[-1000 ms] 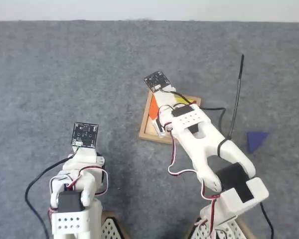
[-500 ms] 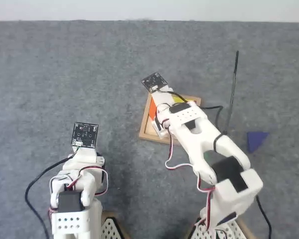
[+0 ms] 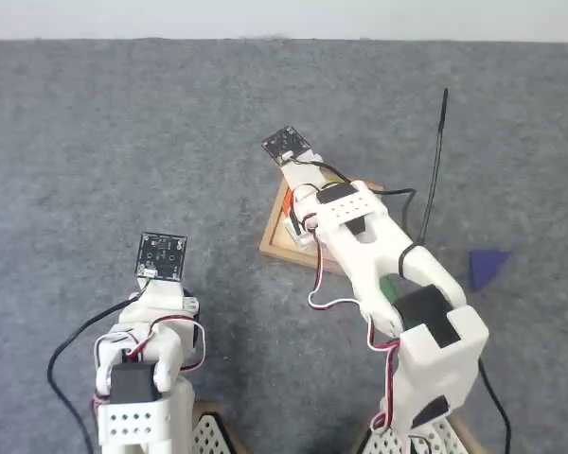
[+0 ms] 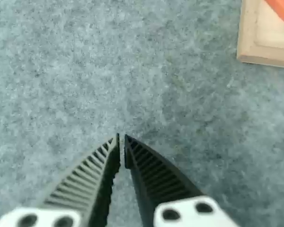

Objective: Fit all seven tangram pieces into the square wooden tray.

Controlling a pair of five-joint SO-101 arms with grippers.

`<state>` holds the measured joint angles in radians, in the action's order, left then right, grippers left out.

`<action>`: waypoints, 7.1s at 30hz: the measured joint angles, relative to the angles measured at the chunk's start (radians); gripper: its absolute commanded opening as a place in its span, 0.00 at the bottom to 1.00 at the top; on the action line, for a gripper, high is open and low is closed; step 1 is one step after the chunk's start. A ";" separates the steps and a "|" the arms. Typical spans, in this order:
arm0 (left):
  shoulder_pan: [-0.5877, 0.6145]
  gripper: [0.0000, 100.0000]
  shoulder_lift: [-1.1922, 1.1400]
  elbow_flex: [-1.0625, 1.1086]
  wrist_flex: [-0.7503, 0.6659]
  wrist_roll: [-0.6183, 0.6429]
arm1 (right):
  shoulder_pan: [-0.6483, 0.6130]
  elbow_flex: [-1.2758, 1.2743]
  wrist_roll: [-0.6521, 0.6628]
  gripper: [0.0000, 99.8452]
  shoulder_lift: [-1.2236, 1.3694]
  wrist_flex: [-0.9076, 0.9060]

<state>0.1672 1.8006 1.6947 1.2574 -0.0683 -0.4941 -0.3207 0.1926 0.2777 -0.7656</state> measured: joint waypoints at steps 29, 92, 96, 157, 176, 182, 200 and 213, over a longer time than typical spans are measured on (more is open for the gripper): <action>0.000 0.02 0.000 0.000 0.000 0.000 | 0.000 -0.358 0.046 0.01 -0.390 -0.020; 0.000 0.02 0.000 0.000 0.000 0.000 | 0.385 -0.462 0.014 0.12 -0.519 -0.170; 0.000 0.02 0.000 0.000 0.000 0.000 | 0.364 -0.454 0.018 0.12 -0.500 -0.161; 0.000 0.02 0.000 0.000 0.000 0.000 | 0.120 -0.727 0.184 0.25 -0.674 -0.169; 0.000 0.02 0.000 0.000 0.000 0.000 | 0.129 -0.720 0.147 0.13 -0.712 -0.160; 0.000 0.02 0.000 0.000 0.000 0.000 | 0.166 -0.611 0.170 0.13 -0.787 -0.305; 0.000 0.02 0.000 0.000 0.000 0.000 | 0.135 -0.549 0.137 0.20 -0.635 -0.324; 0.000 0.02 0.000 0.000 0.000 0.000 | 0.132 -0.660 0.129 0.31 -0.635 -0.186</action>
<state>0.1672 1.8006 1.6947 1.2574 -0.0683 -0.3621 -0.9805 0.3214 -0.3575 -0.9513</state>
